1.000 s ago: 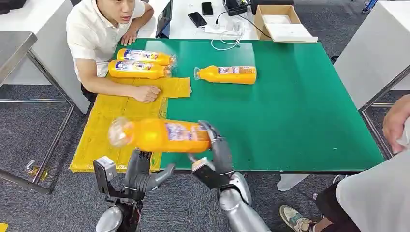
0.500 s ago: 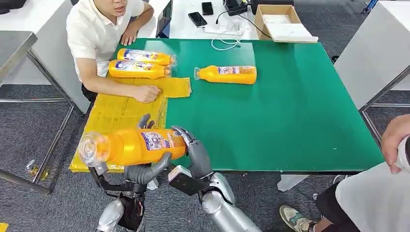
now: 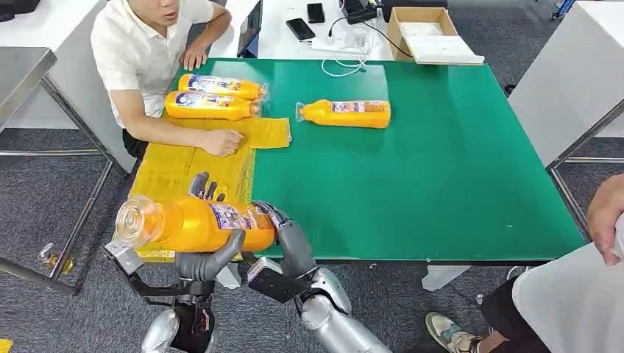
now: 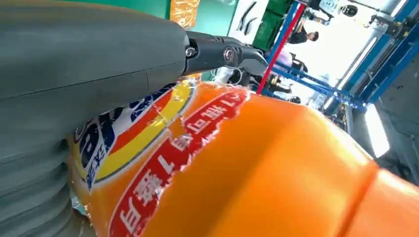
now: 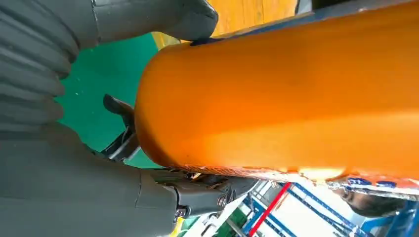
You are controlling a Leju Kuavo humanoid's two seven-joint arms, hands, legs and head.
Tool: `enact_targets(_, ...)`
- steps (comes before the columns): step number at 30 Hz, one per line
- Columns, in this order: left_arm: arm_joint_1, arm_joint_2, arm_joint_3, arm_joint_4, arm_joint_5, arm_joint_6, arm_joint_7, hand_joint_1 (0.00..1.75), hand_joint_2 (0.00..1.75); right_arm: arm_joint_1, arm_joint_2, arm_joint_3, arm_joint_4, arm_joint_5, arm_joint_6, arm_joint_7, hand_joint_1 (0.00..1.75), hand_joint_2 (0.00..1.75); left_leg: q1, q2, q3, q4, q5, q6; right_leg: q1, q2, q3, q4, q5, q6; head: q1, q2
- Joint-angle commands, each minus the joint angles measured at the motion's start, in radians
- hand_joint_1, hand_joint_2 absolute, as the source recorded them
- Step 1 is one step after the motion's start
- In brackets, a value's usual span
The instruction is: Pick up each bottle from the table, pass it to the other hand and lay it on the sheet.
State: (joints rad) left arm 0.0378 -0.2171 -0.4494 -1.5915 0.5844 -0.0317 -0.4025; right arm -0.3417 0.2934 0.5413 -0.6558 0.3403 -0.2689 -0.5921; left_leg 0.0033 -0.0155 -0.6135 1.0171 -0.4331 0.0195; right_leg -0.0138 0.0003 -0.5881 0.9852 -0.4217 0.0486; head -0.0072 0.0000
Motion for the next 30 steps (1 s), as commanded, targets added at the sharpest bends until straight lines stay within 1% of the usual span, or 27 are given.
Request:
enact_targets(1,-0.079,0.046,-0.008,0.084,0.013,-0.051,-0.005,1.75,1.75,-0.027,0.004,0.06,0.094,0.007,0.012,-0.004,1.75,1.75,0.0,0.0,0.005,-0.001,-0.001,-0.001,0.001,-0.001,0.006,-0.001,-0.001,-0.002,0.0,0.0)
enact_targets(5,-0.038,0.06,-0.003,0.056,0.004,-0.058,-0.021,1.75,1.75,-0.004,0.014,0.082,0.079,0.009,0.037,0.003,1.75,1.75,0.001,0.002,0.009,-0.002,-0.002,-0.002,0.001,0.0,0.009,-0.001,-0.002,-0.003,0.0,0.0)
enact_targets(7,-0.027,0.063,0.001,0.046,0.003,-0.057,-0.022,1.75,1.75,0.005,0.016,0.09,0.073,0.01,0.035,0.007,1.75,1.75,0.0,0.002,0.006,-0.002,-0.002,-0.001,0.001,0.001,0.005,-0.001,-0.002,-0.002,0.0,0.0)
enact_targets(9,-0.027,0.063,0.003,0.044,0.001,-0.055,-0.023,1.75,1.75,0.006,0.016,0.09,0.073,0.009,0.037,0.007,1.75,1.75,0.001,0.002,0.008,-0.002,-0.003,-0.002,0.001,0.0,0.008,-0.002,-0.003,-0.003,0.0,0.0)
enact_targets(10,-0.024,0.062,0.005,0.041,-0.003,-0.053,-0.024,1.75,1.75,0.011,0.019,0.09,0.07,0.003,0.042,0.006,1.75,1.75,0.0,0.0,0.005,-0.002,-0.001,-0.001,0.001,-0.001,0.005,-0.001,-0.002,-0.002,0.0,0.0)
enact_targets(11,-0.022,0.063,0.007,0.038,-0.008,-0.051,-0.025,1.75,1.75,0.015,0.021,0.091,0.068,-0.003,0.051,0.007,1.71,1.75,0.001,0.001,0.006,-0.001,-0.002,-0.001,0.001,-0.001,0.006,-0.001,-0.002,-0.002,0.0,0.0)
enact_targets(12,-0.019,0.064,0.008,0.032,-0.017,-0.051,-0.029,1.75,1.75,0.019,0.022,0.093,0.068,-0.01,0.062,0.012,0.16,1.75,0.0,0.0,0.005,-0.002,-0.001,-0.001,0.001,-0.001,0.005,-0.001,-0.002,-0.002,0.0,0.0)
enact_targets(13,-0.015,0.065,0.012,0.023,-0.035,-0.045,-0.037,1.75,1.75,0.023,0.023,0.103,0.066,-0.007,0.057,0.016,0.0,1.75,0.001,0.001,0.006,-0.001,-0.002,-0.001,0.001,0.0,0.005,-0.001,-0.002,-0.002,0.0,0.0)
enact_targets(14,-0.015,0.066,0.013,0.018,-0.045,-0.041,-0.041,1.75,1.75,0.026,0.024,0.108,0.067,-0.011,0.06,0.016,0.0,1.75,0.0,0.001,0.003,-0.001,-0.001,-0.001,0.001,0.0,0.003,-0.001,-0.001,-0.001,0.0,0.0)
enact_targets(15,-0.017,0.066,0.014,0.016,-0.047,-0.04,-0.04,1.75,1.75,0.028,0.024,0.111,0.069,-0.012,0.064,0.016,0.0,0.0,0.0,0.001,0.005,-0.001,-0.002,-0.001,0.001,0.0,0.005,-0.001,-0.002,-0.002,0.0,0.0)
enact_targets(16,-0.005,0.042,0.022,-0.005,-0.064,-0.036,-0.049,1.75,1.75,0.035,0.018,0.115,0.065,-0.02,0.072,0.011,0.0,0.0,0.001,0.002,0.007,-0.002,-0.002,-0.002,0.001,0.0,0.007,-0.001,-0.002,-0.003,0.0,0.0)
enact_targets(18,-0.016,0.032,0.017,-0.017,-0.077,-0.032,-0.046,1.75,1.75,0.041,0.012,0.123,0.066,-0.023,0.076,0.002,0.0,0.0,0.0,0.0,0.003,-0.001,-0.001,-0.001,0.001,-0.001,0.003,-0.001,-0.001,-0.001,0.0,0.0)
enact_targets(21,-0.031,0.033,0.025,-0.018,-0.078,-0.031,-0.046,1.75,1.75,0.045,0.009,0.138,0.078,-0.017,0.086,-0.003,0.0,0.0,0.001,-0.001,0.005,-0.001,-0.001,-0.001,0.001,-0.003,0.005,-0.001,-0.002,-0.002,0.0,0.0)
enact_targets(22,-0.035,0.034,0.031,-0.016,-0.08,-0.031,-0.047,1.75,1.75,0.042,0.008,0.153,0.091,-0.01,0.099,-0.005,0.0,0.0,0.001,-0.001,0.002,-0.001,0.0,-0.001,0.001,-0.002,0.002,-0.001,-0.001,-0.001,0.0,0.0)
enact_targets(23,-0.035,0.034,0.031,-0.016,-0.08,-0.031,-0.047,1.75,1.75,0.042,0.008,0.153,0.091,-0.01,0.099,-0.005,0.0,0.0,0.001,-0.001,0.005,-0.002,-0.002,-0.001,0.001,-0.003,0.005,-0.002,-0.002,-0.002,0.0,0.0)
enact_targets(24,-0.038,0.036,0.035,-0.016,-0.078,-0.031,-0.046,1.75,1.75,0.044,0.009,0.156,0.093,-0.008,0.096,-0.007,0.0,0.0,0.001,-0.001,0.004,-0.002,-0.001,-0.001,0.001,-0.002,0.004,-0.002,-0.002,-0.002,0.0,0.0)
enact_targets(25,-0.041,0.036,0.039,-0.012,-0.086,-0.028,-0.049,1.75,1.75,0.04,0.009,0.168,0.104,-0.002,0.103,-0.007,0.0,0.0,0.001,0.0,0.006,-0.002,-0.002,-0.001,0.001,-0.002,0.006,-0.002,-0.002,-0.002,0.0,0.0)
enact_targets(26,-0.045,0.038,0.043,-0.008,-0.102,-0.018,-0.049,1.75,1.75,0.038,0.008,0.18,0.111,0.007,0.106,-0.005,0.0,0.0,0.001,0.0,0.004,-0.002,-0.001,-0.001,0.001,-0.002,0.004,-0.002,-0.002,-0.002,0.0,0.0)
enact_targets(27,-0.056,0.044,0.046,0.005,-0.141,0.016,-0.043,1.75,1.75,0.039,0.005,0.197,0.117,0.023,0.105,-0.004,0.0,0.0,0.001,-0.001,0.007,-0.002,-0.002,-0.001,0.001,-0.003,0.007,-0.002,-0.003,-0.003,0.0,0.0)
enact_targets(28,-0.065,0.05,0.046,0.016,-0.174,0.04,-0.042,1.75,1.75,0.041,0.003,0.203,0.117,0.031,0.093,-0.007,0.0,0.0,0.001,-0.001,0.003,-0.001,-0.001,-0.001,0.001,-0.003,0.003,-0.001,-0.001,-0.002,0.0,0.0)
enact_targets(29,-0.081,0.063,0.04,0.038,-0.223,0.075,-0.037,1.75,1.75,0.044,0.004,0.198,0.117,0.025,0.086,-0.01,0.0,1.75,0.001,-0.001,0.006,-0.002,-0.002,-0.001,0.001,-0.003,0.006,-0.002,-0.003,-0.002,0.0,0.0)
enact_targets(30,-0.087,0.067,0.044,0.051,-0.222,0.073,-0.037,1.75,1.75,0.044,0.004,0.197,0.117,0.024,0.086,-0.011,0.0,1.75,0.0,-0.001,0.005,-0.002,-0.001,-0.001,0.001,-0.003,0.005,-0.002,-0.002,-0.002,0.0,0.0)
